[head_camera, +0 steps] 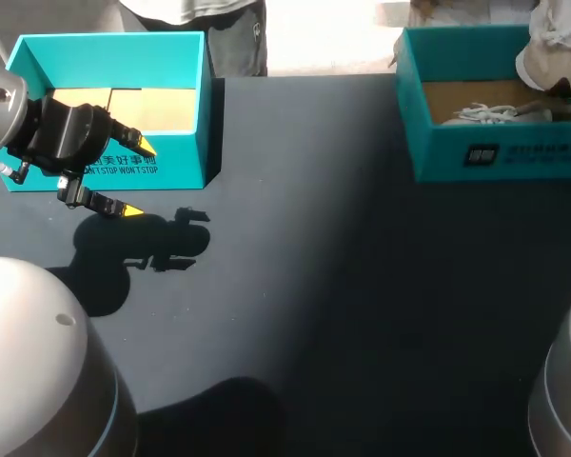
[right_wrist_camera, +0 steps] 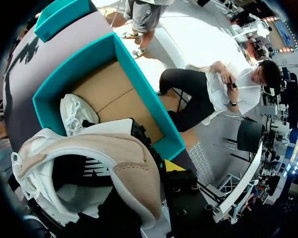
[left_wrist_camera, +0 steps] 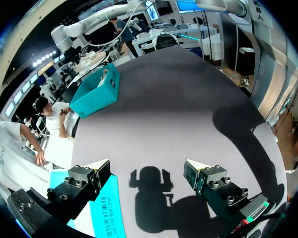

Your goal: Take the shoe out of the shoebox, open the shoe tongue, remove and reinsert the insole, then place the shoe into the shoebox

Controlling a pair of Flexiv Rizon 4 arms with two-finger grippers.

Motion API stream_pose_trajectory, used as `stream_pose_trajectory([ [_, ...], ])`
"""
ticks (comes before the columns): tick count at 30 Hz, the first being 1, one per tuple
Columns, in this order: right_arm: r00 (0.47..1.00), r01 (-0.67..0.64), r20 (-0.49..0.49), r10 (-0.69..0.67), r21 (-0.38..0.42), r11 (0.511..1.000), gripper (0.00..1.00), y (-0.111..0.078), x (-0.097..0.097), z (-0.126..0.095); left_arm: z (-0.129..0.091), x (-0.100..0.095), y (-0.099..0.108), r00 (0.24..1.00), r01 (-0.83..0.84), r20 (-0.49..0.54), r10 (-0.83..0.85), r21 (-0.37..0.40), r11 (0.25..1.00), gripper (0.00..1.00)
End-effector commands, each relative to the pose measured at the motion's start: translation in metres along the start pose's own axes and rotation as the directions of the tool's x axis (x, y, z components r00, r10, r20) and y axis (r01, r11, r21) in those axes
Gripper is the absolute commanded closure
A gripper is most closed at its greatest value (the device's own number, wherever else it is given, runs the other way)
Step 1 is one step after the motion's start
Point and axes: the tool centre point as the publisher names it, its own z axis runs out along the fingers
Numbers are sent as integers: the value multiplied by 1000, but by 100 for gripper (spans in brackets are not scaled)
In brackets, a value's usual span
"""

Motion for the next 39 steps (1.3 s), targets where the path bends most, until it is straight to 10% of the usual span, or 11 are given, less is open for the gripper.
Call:
stream_pose_trajectory([
  [1, 563, -826, 83, 822, 66, 560, 100, -1, 6, -4, -1, 0, 0, 1000, -1, -2, 1, -3, 1000, 0],
  [27, 563, -826, 83, 822, 66, 560, 100, -1, 6, -4, -1, 0, 0, 1000, -1, -2, 1, -3, 1000, 0],
  [39, 418, -906, 146, 897, 3, 422, 100, -38, 20, 21, -1, 0, 0, 1000, -1, -2, 1, -3, 1000, 0],
])
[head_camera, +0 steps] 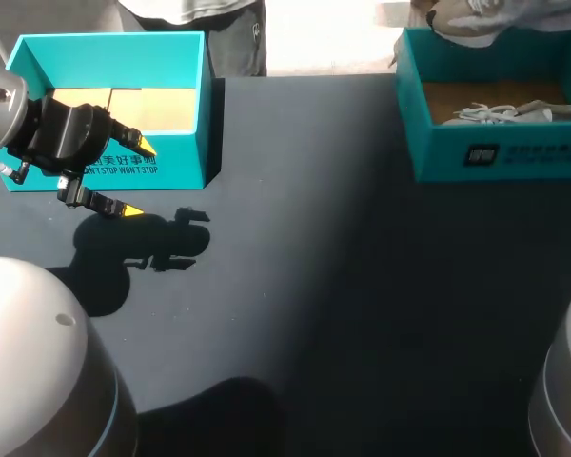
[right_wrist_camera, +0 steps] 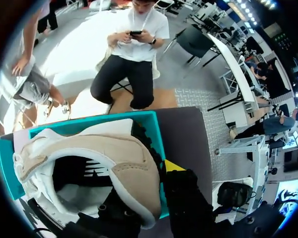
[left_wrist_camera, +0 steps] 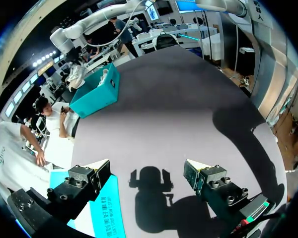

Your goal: Take the shoe out of the shoebox, open the shoe tongue, remove and reinsert the insole, then place the shoe into the shoebox

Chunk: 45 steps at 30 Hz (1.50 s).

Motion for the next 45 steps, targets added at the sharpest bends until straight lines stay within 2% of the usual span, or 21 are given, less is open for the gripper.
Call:
stream_pose_trajectory([
  [1, 1000, -16, -3, 16, -32, 999, 100, -21, -5, 6, -1, 0, 0, 1000, -1, -2, 1, -3, 1000, 0],
  [8, 999, -45, -10, 45, 2, 999, 100, -37, 1, 20, -1, 0, 0, 1000, -1, -2, 1, -3, 1000, 0],
  [17, 997, -82, -5, 82, 7, 997, 100, -51, 8, 45, -1, 0, 0, 1000, -1, -2, 1, -3, 1000, 0],
  [24, 996, -92, 5, 92, 3, 996, 100, -41, 11, 72, -1, 0, 0, 1000, -1, -2, 1, -3, 1000, 0],
  [29, 995, -99, 7, 99, 2, 995, 100, -33, 14, 83, -1, 0, 0, 1000, -1, -2, 1, -3, 1000, 0],
  [30, 995, -100, 6, 100, 2, 995, 100, -29, 20, 102, -1, 0, 0, 1000, -1, -2, 1, -3, 1000, 0],
  [31, 995, -100, 6, 100, 2, 995, 100, -28, 22, 107, -1, 0, 0, 1000, -1, -2, 1, -3, 1000, 0],
  [45, 997, -76, -7, 76, 19, 997, 100, -21, 29, 118, -1, 0, 0, 1000, -1, -2, 1, -3, 1000, 0],
])
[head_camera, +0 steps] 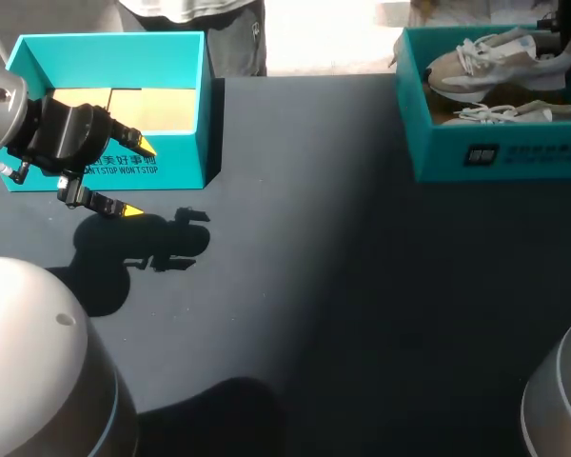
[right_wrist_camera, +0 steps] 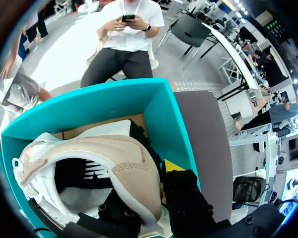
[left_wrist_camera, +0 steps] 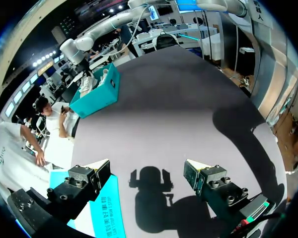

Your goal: Take the shoe out of the shoebox, open the shoe tongue, remove and reinsert the insole, then place the shoe into the shoebox

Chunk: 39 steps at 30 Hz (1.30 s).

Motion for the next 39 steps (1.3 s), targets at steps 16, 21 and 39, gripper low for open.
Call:
stream_pose_trajectory([
  [16, 1000, 13, -18, -13, 37, 999, 100, -2, 12, 13, -1, 0, 0, 1000, -1, -2, 1, -3, 1000, 0],
  [21, 999, 21, -29, -20, 40, 999, 100, -1, 30, 22, -1, 0, 0, 1000, -1, -2, 1, -3, 1000, 0],
  [39, 999, 31, -24, -29, 66, 997, 100, -7, 32, 43, -1, 0, 0, 1000, -1, -2, 1, -3, 1000, 0],
])
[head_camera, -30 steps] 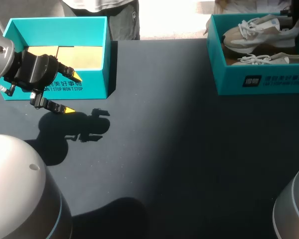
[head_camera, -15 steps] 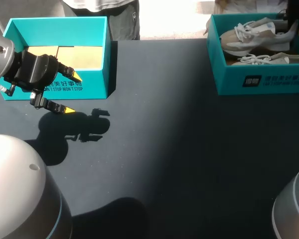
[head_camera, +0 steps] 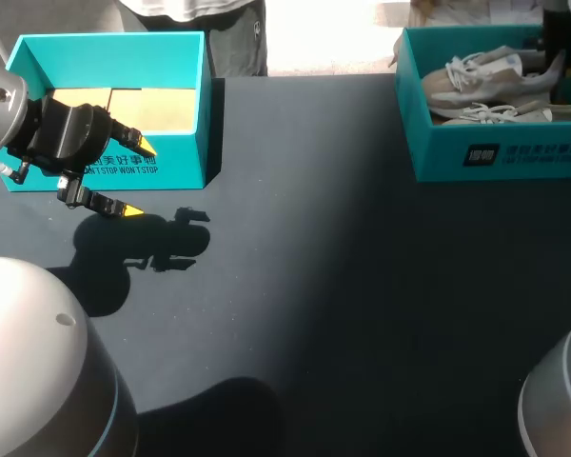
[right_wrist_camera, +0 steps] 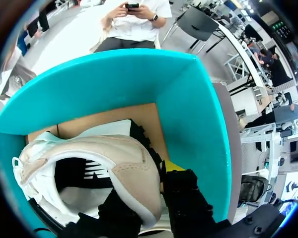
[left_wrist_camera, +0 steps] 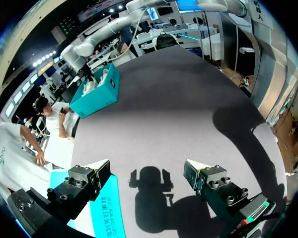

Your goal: Take the shoe out of the shoebox, open the shoe tongue, remove and reinsert the insole, then place the shoe into the shoebox

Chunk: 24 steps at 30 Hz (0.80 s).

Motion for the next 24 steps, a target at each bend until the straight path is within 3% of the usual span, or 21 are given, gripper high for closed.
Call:
stream_pose_trajectory([
  [1, 1000, 5, -2, -5, 11, 1000, 100, 6, 7, 6, -1, 0, 0, 1000, -1, -2, 1, -3, 1000, 0],
  [9, 1000, 5, 3, -5, 31, 999, 100, 7, 21, 25, -1, 0, 0, 1000, -1, -2, 1, -3, 1000, 0],
  [14, 1000, -8, 20, 7, 18, 1000, 100, 6, 23, 27, -1, 0, 0, 1000, -1, -2, 1, -3, 1000, 0],
  [15, 1000, -10, 21, 9, 20, 1000, 98, 6, 23, 26, -1, 0, 0, 1000, -1, -2, 1, -3, 1000, 0],
  [17, 1000, -17, 26, 17, 12, 1000, 63, 6, 23, 25, -1, 0, 0, 1000, -1, -2, 1, -3, 1000, 0],
  [24, 999, -27, 30, 27, -2, 1000, 55, 11, 12, 12, -1, 0, 0, 1000, -1, -2, 1, -3, 1000, 0],
])
